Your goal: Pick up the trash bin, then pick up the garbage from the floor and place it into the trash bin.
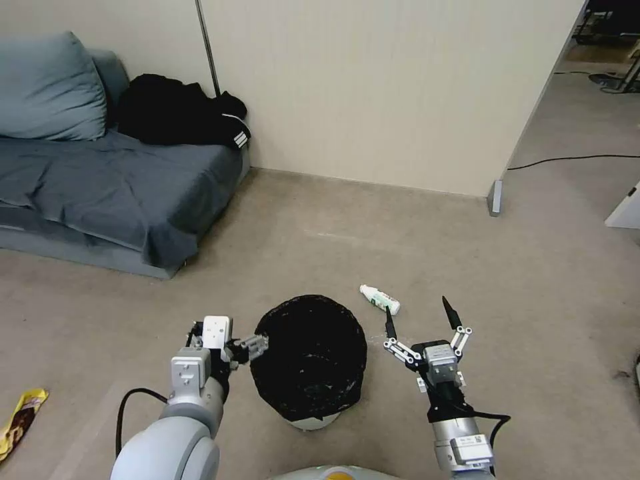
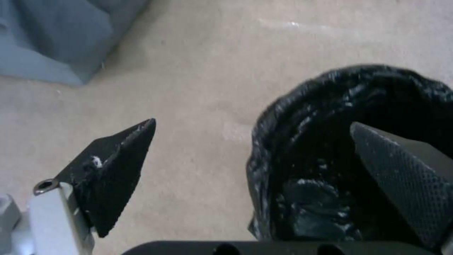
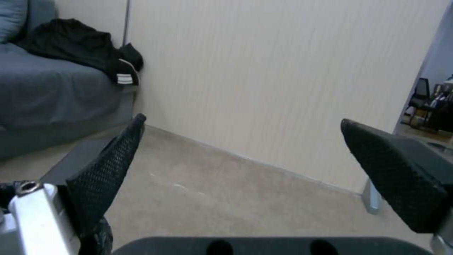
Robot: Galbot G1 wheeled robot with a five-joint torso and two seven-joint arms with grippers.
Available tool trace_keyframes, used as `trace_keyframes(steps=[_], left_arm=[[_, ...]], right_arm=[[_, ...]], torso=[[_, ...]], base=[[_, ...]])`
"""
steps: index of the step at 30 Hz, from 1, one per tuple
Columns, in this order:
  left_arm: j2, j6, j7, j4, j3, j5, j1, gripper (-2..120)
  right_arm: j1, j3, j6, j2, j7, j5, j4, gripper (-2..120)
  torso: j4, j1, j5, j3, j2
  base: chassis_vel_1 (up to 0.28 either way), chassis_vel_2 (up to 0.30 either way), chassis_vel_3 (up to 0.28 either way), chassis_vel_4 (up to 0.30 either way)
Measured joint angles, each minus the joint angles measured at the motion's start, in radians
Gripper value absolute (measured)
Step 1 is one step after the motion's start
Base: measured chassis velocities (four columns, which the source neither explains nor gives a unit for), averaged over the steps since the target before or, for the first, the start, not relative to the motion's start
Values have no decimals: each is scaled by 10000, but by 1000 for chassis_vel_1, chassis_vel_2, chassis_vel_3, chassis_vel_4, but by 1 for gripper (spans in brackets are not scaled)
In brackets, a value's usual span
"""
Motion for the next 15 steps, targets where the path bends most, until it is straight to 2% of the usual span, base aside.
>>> trace_keyframes(steps=[15], left_arm=[[-50, -25, -51, 1005, 46, -327, -145, 100]], right_arm=[[16, -12, 7, 0, -12, -85, -60, 100]], torso=[[0, 0, 0, 0, 0]], base=[[0, 0, 0, 0]])
